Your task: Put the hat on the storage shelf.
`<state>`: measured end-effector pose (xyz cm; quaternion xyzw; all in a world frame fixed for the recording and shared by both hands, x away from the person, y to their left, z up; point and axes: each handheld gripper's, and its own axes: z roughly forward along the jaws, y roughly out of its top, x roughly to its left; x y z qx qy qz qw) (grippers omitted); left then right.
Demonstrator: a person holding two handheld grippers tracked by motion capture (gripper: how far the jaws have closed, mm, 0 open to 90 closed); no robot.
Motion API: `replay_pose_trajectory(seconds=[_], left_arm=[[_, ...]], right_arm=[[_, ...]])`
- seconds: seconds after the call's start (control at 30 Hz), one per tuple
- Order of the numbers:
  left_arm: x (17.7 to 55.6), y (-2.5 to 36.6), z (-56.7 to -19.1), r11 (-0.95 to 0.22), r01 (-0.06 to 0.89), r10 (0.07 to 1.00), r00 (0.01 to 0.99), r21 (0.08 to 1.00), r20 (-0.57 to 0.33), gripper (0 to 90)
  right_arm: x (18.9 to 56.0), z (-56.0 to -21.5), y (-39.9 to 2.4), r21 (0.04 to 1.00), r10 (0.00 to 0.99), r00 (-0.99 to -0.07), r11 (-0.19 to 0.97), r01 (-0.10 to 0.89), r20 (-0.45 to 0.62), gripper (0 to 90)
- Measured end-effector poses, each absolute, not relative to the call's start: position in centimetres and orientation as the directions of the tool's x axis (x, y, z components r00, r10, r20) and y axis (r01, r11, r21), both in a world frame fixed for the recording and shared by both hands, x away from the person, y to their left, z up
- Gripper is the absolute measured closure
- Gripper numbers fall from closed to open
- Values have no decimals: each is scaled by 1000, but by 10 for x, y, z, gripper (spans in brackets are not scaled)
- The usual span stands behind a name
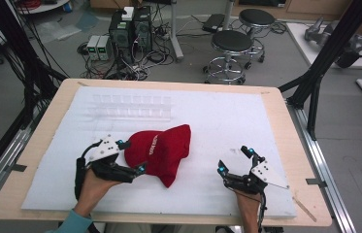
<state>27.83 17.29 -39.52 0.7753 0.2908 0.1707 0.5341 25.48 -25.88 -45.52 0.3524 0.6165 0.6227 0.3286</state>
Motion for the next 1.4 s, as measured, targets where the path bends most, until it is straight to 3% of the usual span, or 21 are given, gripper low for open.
replay_pose_trajectory(seconds=[0.43,0.9,1.4], left_arm=[[280,232,-402,-346,231,607,794,909,30,82],[275,287,-432,-310,256,670,742,916,19,82],[272,297,-446,-234,205,695,719,950,16,82]], right_arm=[[255,-455,-258,999,844,-535,-20,28,32,32],[257,-451,-251,999,831,-556,13,50,17,32],[265,-424,-231,996,794,-607,55,74,1,32]])
